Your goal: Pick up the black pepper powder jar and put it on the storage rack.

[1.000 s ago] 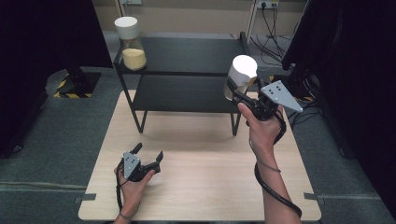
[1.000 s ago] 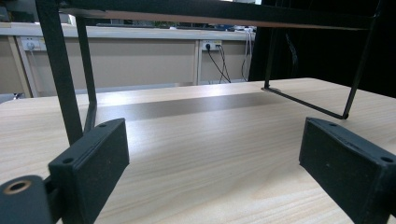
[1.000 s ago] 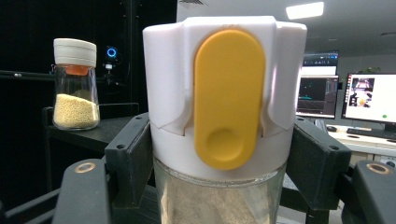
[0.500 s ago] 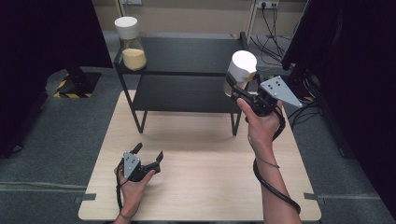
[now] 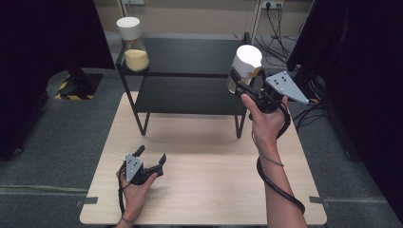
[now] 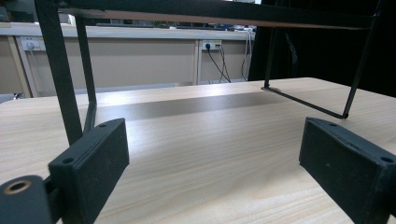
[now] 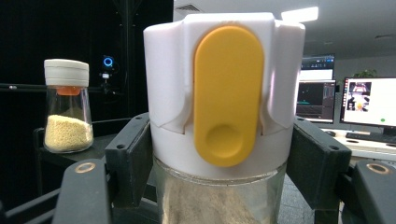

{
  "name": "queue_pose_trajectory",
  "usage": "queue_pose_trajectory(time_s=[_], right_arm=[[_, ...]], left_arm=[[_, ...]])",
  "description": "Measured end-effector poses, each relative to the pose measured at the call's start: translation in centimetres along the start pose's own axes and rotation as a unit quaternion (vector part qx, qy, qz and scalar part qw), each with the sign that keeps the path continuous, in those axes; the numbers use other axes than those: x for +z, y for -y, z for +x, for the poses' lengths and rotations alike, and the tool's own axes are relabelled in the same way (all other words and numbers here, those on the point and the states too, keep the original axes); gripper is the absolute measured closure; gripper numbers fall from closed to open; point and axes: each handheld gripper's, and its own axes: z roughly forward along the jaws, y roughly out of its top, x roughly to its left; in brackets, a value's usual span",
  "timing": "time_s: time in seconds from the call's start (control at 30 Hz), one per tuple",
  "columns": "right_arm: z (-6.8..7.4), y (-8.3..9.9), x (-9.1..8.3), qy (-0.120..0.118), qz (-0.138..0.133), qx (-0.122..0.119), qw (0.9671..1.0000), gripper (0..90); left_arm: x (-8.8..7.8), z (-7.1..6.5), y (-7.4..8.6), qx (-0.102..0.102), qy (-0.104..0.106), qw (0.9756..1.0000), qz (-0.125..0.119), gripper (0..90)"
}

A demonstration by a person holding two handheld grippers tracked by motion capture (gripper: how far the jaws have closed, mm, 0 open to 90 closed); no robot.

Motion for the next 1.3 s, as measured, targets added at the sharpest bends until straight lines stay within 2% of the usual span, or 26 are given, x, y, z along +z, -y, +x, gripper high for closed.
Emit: queue_pose_trajectory(time_s=[0.93,1.3], right_arm=[[-0.1,-1.6,2.3,0.012,0.000,0.005,0.9999,30.7],[-0.8,-2.0,3.8,0.023,0.010,0.012,0.9996,30.7]], left_arm=[[0.0,0.0,0.0,-0.001,0.001,1.0000,0.000,7.8],[0.0,0.1,0.0,-0.001,0.001,1.0000,0.000,7.7]])
